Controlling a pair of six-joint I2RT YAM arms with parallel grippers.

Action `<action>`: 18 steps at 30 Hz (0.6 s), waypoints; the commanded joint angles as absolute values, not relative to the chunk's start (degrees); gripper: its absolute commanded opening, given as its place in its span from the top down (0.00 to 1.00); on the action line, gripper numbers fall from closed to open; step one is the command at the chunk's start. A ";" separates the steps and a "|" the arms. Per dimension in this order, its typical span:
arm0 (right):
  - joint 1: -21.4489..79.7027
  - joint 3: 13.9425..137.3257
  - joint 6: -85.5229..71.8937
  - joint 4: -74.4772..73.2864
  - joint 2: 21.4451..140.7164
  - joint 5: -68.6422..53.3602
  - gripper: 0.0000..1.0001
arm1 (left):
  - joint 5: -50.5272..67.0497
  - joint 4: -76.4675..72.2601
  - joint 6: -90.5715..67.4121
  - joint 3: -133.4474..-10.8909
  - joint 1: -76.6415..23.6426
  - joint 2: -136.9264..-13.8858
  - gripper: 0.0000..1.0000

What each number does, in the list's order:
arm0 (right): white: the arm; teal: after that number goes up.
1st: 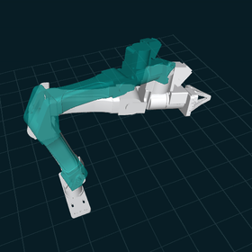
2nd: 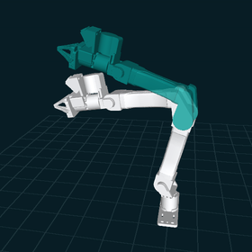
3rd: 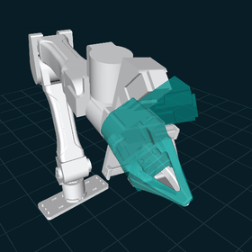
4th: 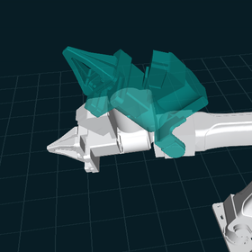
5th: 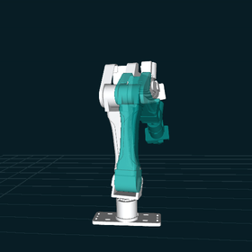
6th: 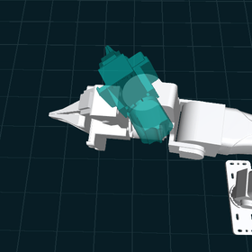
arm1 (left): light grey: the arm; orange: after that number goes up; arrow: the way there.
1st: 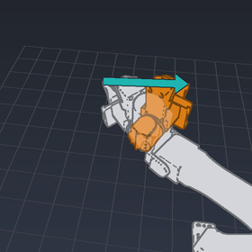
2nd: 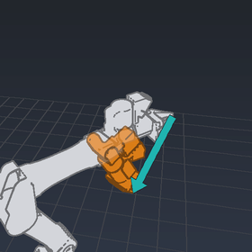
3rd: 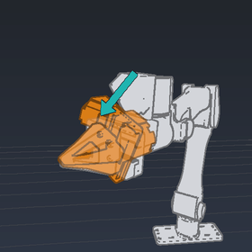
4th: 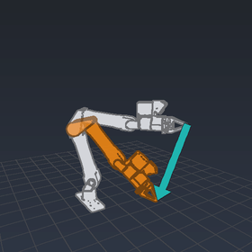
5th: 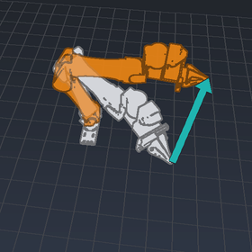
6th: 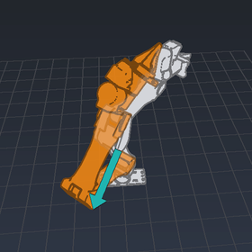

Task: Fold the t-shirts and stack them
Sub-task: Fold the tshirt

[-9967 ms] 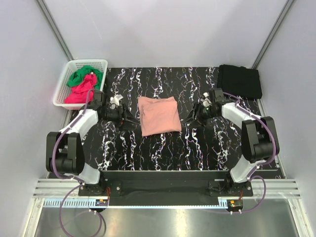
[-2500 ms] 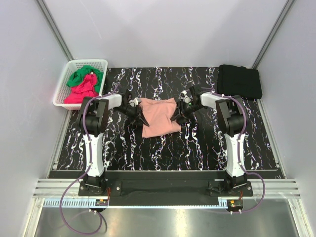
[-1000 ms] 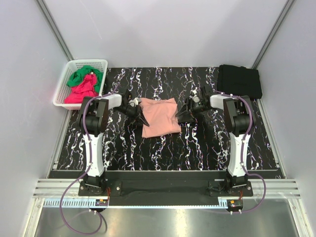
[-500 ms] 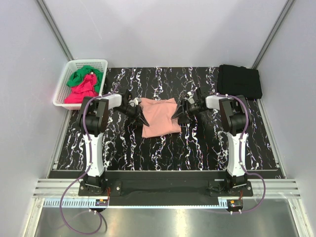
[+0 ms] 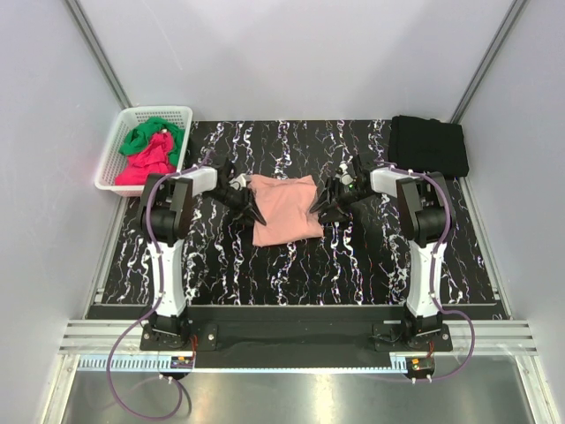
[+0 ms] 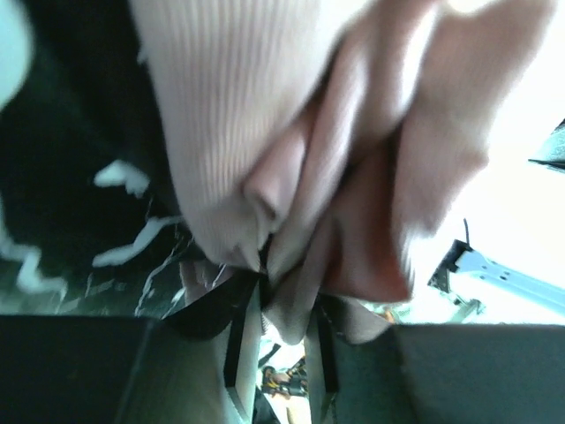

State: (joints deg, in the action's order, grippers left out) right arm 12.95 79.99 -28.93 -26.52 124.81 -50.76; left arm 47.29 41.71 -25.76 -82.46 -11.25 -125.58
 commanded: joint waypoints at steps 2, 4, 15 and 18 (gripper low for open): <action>13.27 80.15 -26.46 -32.50 121.64 -39.48 0.39 | 35.08 41.75 -25.22 -81.21 -10.72 -119.54 0.71; 13.27 80.16 -26.19 -33.91 120.51 -36.49 0.39 | 31.23 42.36 -25.40 -80.69 -10.72 -117.17 0.70; 13.27 77.96 -25.05 -35.86 116.46 -35.69 0.32 | 29.01 42.98 -24.00 -76.29 -10.72 -112.43 0.50; 13.27 78.22 -25.05 -36.73 114.18 -34.20 0.31 | 25.93 43.07 -23.64 -74.80 -10.72 -109.96 0.51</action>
